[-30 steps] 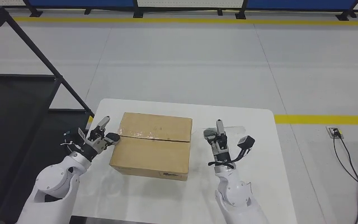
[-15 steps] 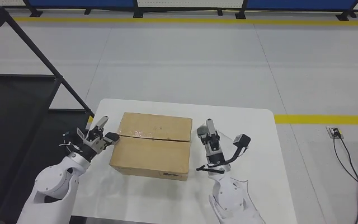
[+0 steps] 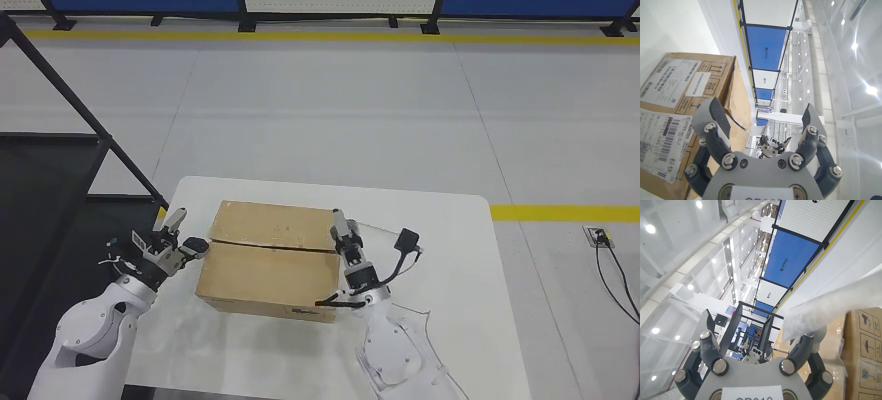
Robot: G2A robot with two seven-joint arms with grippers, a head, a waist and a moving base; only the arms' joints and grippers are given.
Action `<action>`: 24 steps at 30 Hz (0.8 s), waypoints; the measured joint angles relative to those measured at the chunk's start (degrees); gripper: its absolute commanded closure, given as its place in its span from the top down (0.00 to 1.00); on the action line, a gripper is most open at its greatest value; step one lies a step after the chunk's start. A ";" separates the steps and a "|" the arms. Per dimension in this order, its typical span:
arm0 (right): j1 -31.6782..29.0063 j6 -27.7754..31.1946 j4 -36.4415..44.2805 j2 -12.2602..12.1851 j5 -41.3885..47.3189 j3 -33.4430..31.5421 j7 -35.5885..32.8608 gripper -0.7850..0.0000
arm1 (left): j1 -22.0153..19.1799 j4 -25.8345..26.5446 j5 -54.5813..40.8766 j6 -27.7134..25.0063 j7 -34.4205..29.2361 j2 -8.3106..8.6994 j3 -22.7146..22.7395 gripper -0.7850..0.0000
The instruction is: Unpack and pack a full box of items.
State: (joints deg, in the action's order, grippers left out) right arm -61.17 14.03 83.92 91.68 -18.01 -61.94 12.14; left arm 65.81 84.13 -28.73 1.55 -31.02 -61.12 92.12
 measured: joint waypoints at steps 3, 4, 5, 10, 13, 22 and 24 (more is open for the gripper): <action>1.24 -1.86 -0.64 0.31 -1.40 1.19 -0.49 1.00 | 0.11 -0.06 -0.30 -0.16 -0.06 -0.01 0.16 1.00; 1.71 -2.70 -0.85 0.42 -1.96 1.62 -0.91 1.00 | 0.17 -0.10 -0.44 -0.26 -0.07 -0.01 0.27 1.00; 2.04 -3.33 -0.97 0.49 -2.33 1.89 -1.23 1.00 | 0.22 -0.15 -0.53 -0.34 -0.07 -0.01 0.36 1.00; 3.56 -6.78 -1.51 0.93 -4.24 3.37 -2.61 1.00 | 0.42 -0.37 -1.02 -0.52 -0.08 0.00 0.72 1.00; 4.52 -8.99 -2.08 1.18 -5.41 4.31 -4.08 1.00 | 0.46 -0.39 -1.10 -0.55 -0.13 0.00 0.77 1.00; 7.20 -12.91 -4.08 1.94 -7.59 6.30 -7.33 1.00 | 0.38 -0.61 -1.57 -0.69 -0.13 -0.04 0.86 1.00; 7.73 -13.33 -4.53 2.09 -7.67 6.61 -8.07 1.00 | 0.33 -0.71 -1.67 -0.72 -0.15 -0.04 0.90 1.00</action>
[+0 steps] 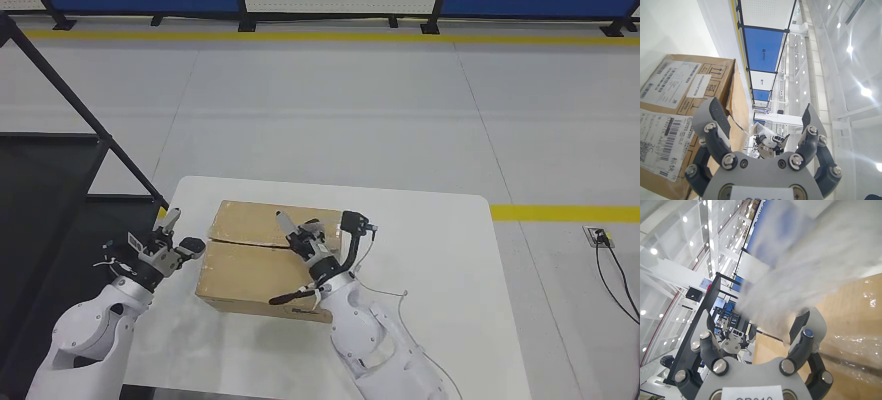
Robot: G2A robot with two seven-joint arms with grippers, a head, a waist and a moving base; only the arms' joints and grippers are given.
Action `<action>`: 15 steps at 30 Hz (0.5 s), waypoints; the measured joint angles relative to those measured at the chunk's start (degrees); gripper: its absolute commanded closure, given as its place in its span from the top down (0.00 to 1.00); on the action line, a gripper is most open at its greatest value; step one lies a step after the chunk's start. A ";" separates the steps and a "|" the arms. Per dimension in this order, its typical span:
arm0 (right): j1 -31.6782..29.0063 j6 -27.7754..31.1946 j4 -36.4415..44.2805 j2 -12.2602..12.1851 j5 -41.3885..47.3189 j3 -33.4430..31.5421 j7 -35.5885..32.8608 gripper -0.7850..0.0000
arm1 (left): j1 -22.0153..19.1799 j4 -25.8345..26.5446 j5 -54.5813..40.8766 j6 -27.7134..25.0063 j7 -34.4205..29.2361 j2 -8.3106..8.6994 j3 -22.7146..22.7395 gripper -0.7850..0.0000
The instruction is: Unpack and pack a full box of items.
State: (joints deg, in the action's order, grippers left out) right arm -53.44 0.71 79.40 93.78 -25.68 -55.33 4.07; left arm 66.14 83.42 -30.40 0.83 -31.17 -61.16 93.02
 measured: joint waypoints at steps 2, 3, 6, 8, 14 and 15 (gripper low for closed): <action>0.63 -0.25 -0.52 0.16 -0.17 0.32 -0.98 1.00 | -0.03 -0.12 -0.07 -0.03 0.00 0.00 0.06 1.00; 0.86 -0.35 -0.75 0.23 -0.34 0.45 -1.22 1.00 | -0.05 -0.18 -0.11 -0.05 0.00 0.00 0.09 1.00; 1.48 -0.40 -1.33 0.50 -0.38 0.87 -1.86 1.00 | -0.11 -0.34 -0.28 -0.06 -0.11 0.00 0.20 1.00; 1.75 -0.03 -1.49 0.60 -0.11 0.98 -2.68 1.00 | -0.15 -0.42 -0.37 -0.05 -0.17 0.01 0.28 1.00; 2.63 -0.95 -1.96 1.00 -0.20 1.35 -4.15 1.00 | -0.21 -0.53 -0.39 -0.02 -0.27 0.02 0.35 1.00; 3.00 -1.42 -2.25 1.15 -0.25 1.61 -4.29 1.00 | -0.22 -0.56 -0.39 -0.02 -0.29 0.02 0.35 1.00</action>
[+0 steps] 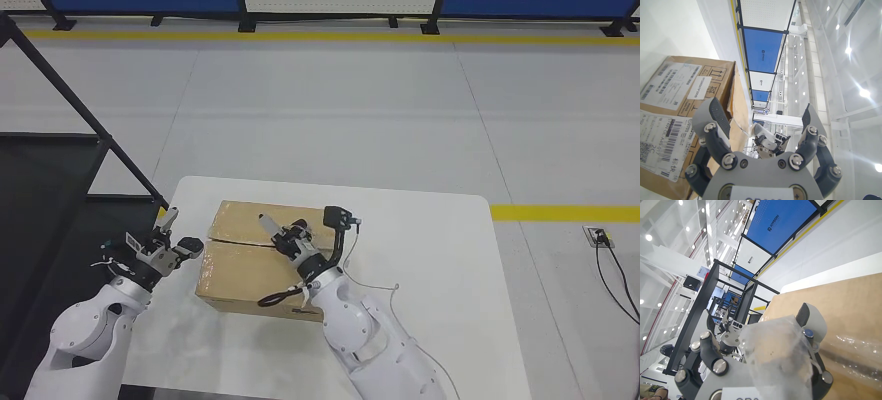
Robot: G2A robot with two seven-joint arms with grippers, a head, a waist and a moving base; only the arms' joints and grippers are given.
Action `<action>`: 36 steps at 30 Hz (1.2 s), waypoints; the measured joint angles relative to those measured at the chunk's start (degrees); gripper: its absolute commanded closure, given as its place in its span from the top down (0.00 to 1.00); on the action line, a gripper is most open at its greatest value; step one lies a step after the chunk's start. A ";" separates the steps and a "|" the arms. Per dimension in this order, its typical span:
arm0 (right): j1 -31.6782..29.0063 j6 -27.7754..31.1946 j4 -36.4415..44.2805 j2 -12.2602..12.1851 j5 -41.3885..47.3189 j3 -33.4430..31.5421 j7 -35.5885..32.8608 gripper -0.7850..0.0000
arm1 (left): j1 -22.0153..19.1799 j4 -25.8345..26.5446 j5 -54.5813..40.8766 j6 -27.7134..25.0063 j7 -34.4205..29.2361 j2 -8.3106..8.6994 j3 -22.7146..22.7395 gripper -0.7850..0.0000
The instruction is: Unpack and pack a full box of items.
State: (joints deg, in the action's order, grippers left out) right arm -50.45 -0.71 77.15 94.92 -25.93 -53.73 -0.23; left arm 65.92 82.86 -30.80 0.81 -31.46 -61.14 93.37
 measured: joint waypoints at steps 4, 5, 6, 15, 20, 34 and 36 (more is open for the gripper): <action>1.45 -1.09 -1.44 0.54 0.02 0.95 -0.79 1.00 | -0.08 -0.11 -0.11 -0.11 0.02 0.00 0.08 1.00; 1.79 -1.23 -1.81 0.68 0.09 1.17 -0.96 1.00 | -0.10 -0.15 -0.15 -0.13 0.02 0.00 0.11 1.00; 2.14 -1.36 -2.20 0.82 0.17 1.36 -1.05 1.00 | -0.12 -0.19 -0.19 -0.14 0.01 0.00 0.15 1.00; 5.21 -1.94 -5.43 2.01 0.86 2.90 -3.39 1.00 | -0.14 -0.44 -0.72 -0.19 0.03 0.03 0.66 1.00; 6.45 -2.43 -7.08 2.68 1.12 3.54 -3.64 1.00 | -0.14 -0.61 -0.92 -0.25 0.11 0.03 0.76 1.00; 11.25 -3.70 -13.50 5.24 2.35 6.31 -4.94 1.00 | -0.18 -1.08 -1.84 -0.58 0.44 0.01 1.35 1.00; 11.91 -3.89 -14.40 5.60 2.53 6.59 -4.97 1.00 | -0.11 -1.16 -1.95 -0.62 0.46 0.01 1.45 1.00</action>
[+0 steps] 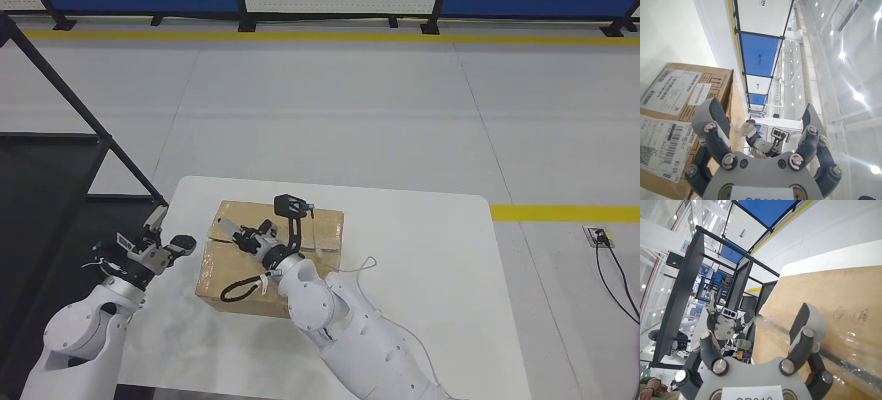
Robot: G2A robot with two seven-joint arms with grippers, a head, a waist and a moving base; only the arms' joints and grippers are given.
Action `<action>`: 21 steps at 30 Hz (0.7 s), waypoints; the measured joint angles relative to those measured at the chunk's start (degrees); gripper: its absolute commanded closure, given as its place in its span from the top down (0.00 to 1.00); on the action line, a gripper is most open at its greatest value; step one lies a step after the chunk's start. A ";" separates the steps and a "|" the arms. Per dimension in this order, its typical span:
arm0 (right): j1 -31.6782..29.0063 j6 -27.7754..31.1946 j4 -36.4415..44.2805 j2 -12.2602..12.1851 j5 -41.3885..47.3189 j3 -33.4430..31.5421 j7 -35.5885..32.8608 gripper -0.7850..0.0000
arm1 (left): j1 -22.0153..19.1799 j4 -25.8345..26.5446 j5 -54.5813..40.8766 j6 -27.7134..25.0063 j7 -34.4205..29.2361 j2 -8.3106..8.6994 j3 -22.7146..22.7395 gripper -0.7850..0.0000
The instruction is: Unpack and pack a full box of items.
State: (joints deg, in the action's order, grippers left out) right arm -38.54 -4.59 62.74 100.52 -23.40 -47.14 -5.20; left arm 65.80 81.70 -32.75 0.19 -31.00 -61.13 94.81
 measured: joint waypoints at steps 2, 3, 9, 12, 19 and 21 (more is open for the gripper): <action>0.72 -0.14 -1.08 0.42 0.26 0.25 0.08 1.00 | 0.07 -0.07 -0.09 0.03 0.02 0.00 0.09 1.00; 1.00 -0.13 -1.54 0.59 0.47 0.32 0.06 1.00 | 0.10 -0.08 -0.13 0.03 0.03 0.00 0.12 1.00; 2.62 0.39 -4.30 1.57 1.41 0.62 -0.79 1.00 | 0.25 -0.17 -0.62 -0.42 0.40 -0.02 0.45 1.00; 3.25 -0.12 -5.55 1.95 2.17 0.61 -2.74 1.00 | 0.37 0.15 -1.76 -1.39 1.42 -0.13 0.90 1.00; 5.03 -0.65 -8.40 2.49 8.76 -2.06 -10.76 1.00 | 0.97 1.91 -3.90 -2.12 3.08 -0.28 1.96 1.00; 5.27 0.72 -9.29 2.54 11.71 -3.45 -12.35 1.00 | 1.21 2.72 -3.96 -1.96 3.05 -0.33 1.74 1.00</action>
State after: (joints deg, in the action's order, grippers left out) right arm -33.28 -3.88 53.45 103.07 -11.69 -50.59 -17.55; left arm 67.01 84.42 -36.70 -1.76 -27.95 -61.46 96.55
